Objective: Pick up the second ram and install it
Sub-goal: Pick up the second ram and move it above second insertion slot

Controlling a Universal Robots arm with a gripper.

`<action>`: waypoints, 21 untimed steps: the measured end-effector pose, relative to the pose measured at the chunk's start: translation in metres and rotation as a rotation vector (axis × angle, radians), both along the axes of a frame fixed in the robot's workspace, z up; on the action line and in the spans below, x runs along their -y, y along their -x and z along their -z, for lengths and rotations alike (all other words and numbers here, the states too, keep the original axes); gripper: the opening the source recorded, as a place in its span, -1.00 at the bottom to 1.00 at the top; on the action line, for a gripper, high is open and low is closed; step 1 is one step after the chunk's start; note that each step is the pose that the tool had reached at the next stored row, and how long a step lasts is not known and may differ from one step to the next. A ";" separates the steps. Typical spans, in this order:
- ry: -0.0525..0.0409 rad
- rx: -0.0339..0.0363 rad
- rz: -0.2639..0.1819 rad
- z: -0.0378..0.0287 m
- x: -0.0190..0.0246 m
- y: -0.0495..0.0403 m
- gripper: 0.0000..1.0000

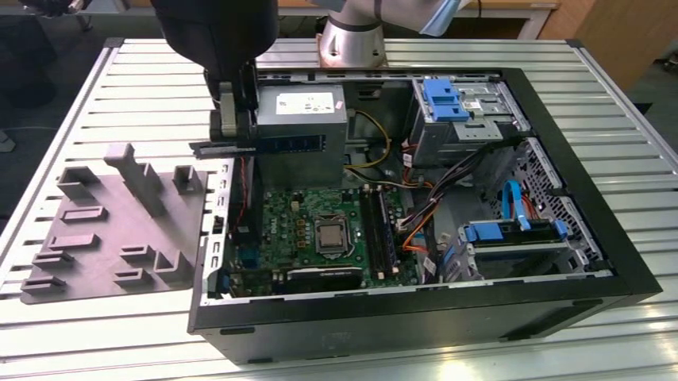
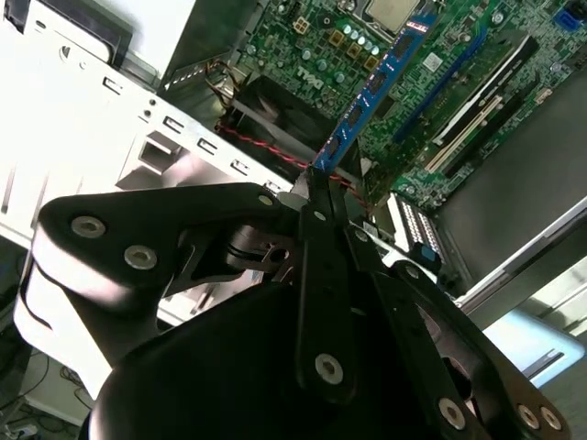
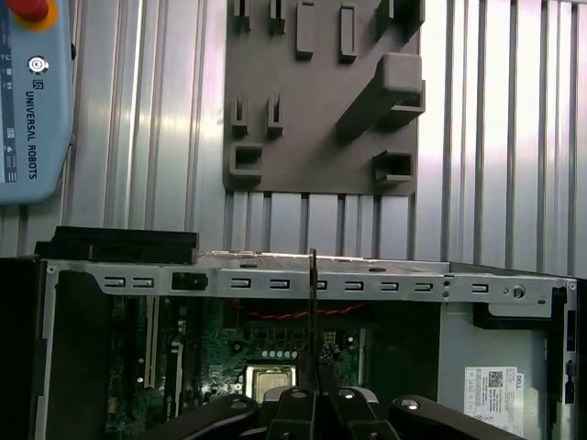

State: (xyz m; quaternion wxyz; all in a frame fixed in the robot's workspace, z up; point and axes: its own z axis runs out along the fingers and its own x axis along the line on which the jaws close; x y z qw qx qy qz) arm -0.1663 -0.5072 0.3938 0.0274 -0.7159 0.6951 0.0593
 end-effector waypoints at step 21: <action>-0.0001 -0.0003 0.000 0.0006 0.0000 -0.0220 -0.76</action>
